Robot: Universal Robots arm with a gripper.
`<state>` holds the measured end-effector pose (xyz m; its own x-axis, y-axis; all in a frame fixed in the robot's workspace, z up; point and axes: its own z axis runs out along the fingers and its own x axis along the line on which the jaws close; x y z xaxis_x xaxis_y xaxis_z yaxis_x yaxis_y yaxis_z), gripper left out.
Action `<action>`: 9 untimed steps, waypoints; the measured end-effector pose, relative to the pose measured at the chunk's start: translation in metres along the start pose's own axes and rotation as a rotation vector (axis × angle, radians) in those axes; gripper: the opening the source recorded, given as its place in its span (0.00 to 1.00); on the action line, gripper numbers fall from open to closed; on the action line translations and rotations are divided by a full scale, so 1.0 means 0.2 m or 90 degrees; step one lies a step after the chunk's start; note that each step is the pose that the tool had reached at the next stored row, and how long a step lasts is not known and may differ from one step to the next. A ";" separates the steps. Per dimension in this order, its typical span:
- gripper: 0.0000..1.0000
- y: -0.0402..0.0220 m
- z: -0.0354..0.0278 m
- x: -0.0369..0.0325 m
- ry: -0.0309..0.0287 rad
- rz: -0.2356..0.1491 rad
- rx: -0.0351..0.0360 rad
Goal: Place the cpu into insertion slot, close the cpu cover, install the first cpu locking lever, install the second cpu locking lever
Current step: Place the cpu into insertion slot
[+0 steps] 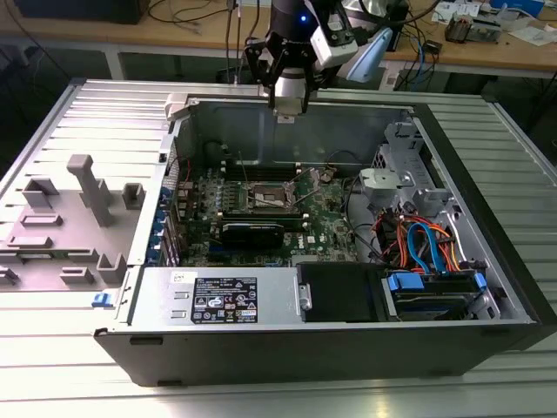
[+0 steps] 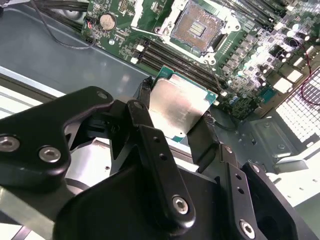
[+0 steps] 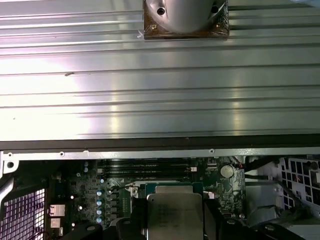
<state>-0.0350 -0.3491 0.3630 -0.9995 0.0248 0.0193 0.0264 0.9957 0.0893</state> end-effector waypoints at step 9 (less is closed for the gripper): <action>0.55 -0.084 -0.006 -0.002 0.0000 0.000 0.0000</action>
<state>-0.0350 -0.3661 0.3628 -0.9995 0.0248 0.0193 0.0264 0.9957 0.0893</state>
